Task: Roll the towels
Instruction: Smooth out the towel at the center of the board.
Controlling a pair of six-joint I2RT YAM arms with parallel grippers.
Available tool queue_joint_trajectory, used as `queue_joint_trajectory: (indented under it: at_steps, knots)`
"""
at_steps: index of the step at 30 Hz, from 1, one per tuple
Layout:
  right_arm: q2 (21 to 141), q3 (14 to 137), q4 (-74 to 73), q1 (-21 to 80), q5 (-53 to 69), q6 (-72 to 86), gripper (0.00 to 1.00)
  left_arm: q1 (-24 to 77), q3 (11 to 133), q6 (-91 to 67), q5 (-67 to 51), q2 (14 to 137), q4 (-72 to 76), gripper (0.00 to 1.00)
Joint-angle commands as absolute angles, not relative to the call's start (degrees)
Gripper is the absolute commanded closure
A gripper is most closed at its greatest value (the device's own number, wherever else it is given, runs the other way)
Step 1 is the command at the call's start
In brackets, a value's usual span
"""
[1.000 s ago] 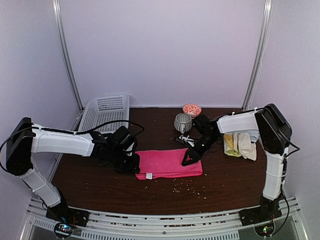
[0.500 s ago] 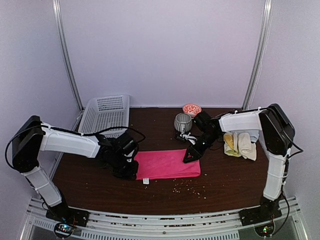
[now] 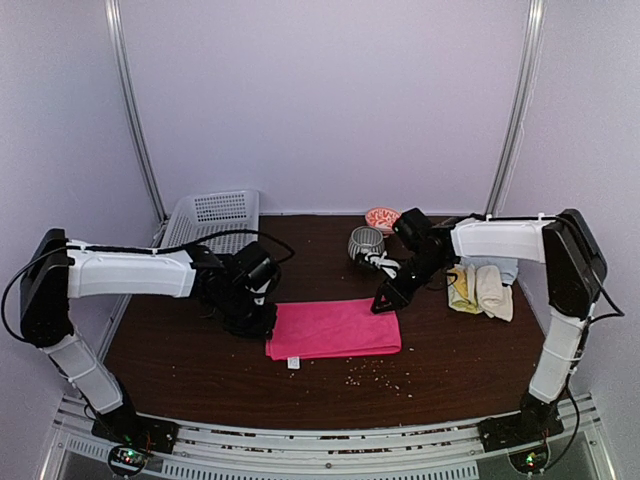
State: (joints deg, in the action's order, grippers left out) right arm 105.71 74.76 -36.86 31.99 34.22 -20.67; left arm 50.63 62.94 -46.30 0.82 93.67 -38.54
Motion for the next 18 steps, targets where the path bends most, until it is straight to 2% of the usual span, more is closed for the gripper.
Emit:
queue_joint_trajectory:
  at_steps: [1,4,6,7,8,9,11,14,18]
  knots:
    - [98.01,77.73,-39.10,31.72,26.31,-23.58,0.73,50.19,69.11,-40.61,6.81,92.07,-44.10,0.84]
    - [95.50,83.07,-42.26,31.73,22.71,-24.69,0.73,50.19,71.62,-39.00,6.70,95.30,-41.71,0.84]
    - [93.15,83.78,-38.80,31.54,17.55,-21.87,0.71,50.19,72.66,-38.57,6.79,97.93,-38.73,0.85]
    - [91.96,81.99,-34.24,31.02,13.93,-17.70,0.49,50.12,73.07,-38.51,6.77,99.43,-37.21,0.88]
    - [91.08,79.03,-29.43,30.38,9.04,-12.17,0.12,50.10,73.69,-38.68,6.78,100.78,-36.16,0.90]
    - [91.30,76.74,-26.95,29.37,8.91,-9.35,0.02,50.10,74.20,-38.93,7.18,101.59,-34.91,0.92]
    - [94.69,78.21,-30.35,27.94,17.99,-12.78,0.00,50.10,73.77,-39.10,8.15,102.46,-31.88,0.93]
    - [99.79,80.79,-36.71,27.96,22.47,-17.50,0.17,49.96,74.07,-39.08,9.37,104.67,-30.55,0.95]
    - [102.84,78.77,-35.68,27.95,21.17,-20.30,0.36,49.88,74.45,-39.76,10.42,107.31,-30.50,0.98]
